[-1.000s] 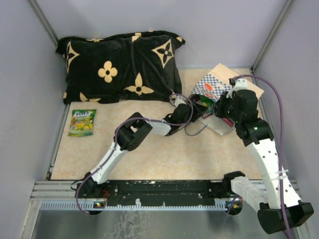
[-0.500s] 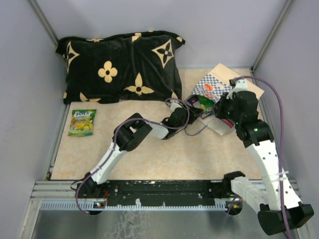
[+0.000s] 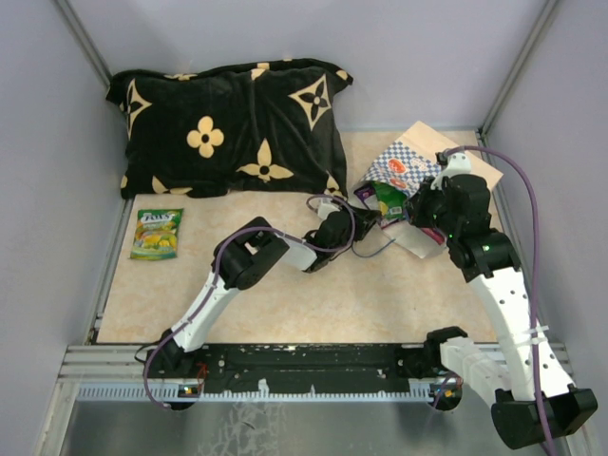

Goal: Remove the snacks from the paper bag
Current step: Take out the snack from the paper bag.

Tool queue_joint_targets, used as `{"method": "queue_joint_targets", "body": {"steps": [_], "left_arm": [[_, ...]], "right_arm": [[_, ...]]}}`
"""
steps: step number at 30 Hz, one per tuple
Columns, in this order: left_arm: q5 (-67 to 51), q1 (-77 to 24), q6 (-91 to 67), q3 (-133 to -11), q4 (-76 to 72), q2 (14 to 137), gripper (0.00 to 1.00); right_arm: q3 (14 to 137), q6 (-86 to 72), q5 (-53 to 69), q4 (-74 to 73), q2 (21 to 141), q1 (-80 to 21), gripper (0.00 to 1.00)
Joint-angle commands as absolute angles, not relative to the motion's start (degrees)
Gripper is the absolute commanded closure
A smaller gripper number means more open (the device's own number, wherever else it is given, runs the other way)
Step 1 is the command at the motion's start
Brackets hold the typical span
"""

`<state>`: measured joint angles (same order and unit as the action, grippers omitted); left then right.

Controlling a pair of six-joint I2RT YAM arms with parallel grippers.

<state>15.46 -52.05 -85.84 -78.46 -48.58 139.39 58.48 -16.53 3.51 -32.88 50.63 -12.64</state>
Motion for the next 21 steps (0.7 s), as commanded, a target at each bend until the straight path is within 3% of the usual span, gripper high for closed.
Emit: {"method": "queue_joint_targets", "body": {"steps": [1, 7, 13, 21], "left_arm": [[17.9, -52.1, -85.9, -76.0, -44.3, 139.0, 0.50], [17.9, -52.1, -85.6, -75.3, -45.0, 138.6, 0.49], [18.7, -52.0, -84.1, -74.2, -44.7, 137.5, 0.54], [18.2, -52.0, -81.8, -81.2, -36.7, 139.8, 0.55]], "right_arm": [[58.8, -16.0, 4.4, -30.1, 49.2, -13.0, 1.00], [58.9, -15.9, 4.4, -30.2, 49.2, -13.0, 1.00], [58.7, -16.1, 4.6, -29.8, 49.4, -13.0, 1.00], [59.1, -15.8, 4.2, -30.2, 49.5, -13.0, 1.00]]}}
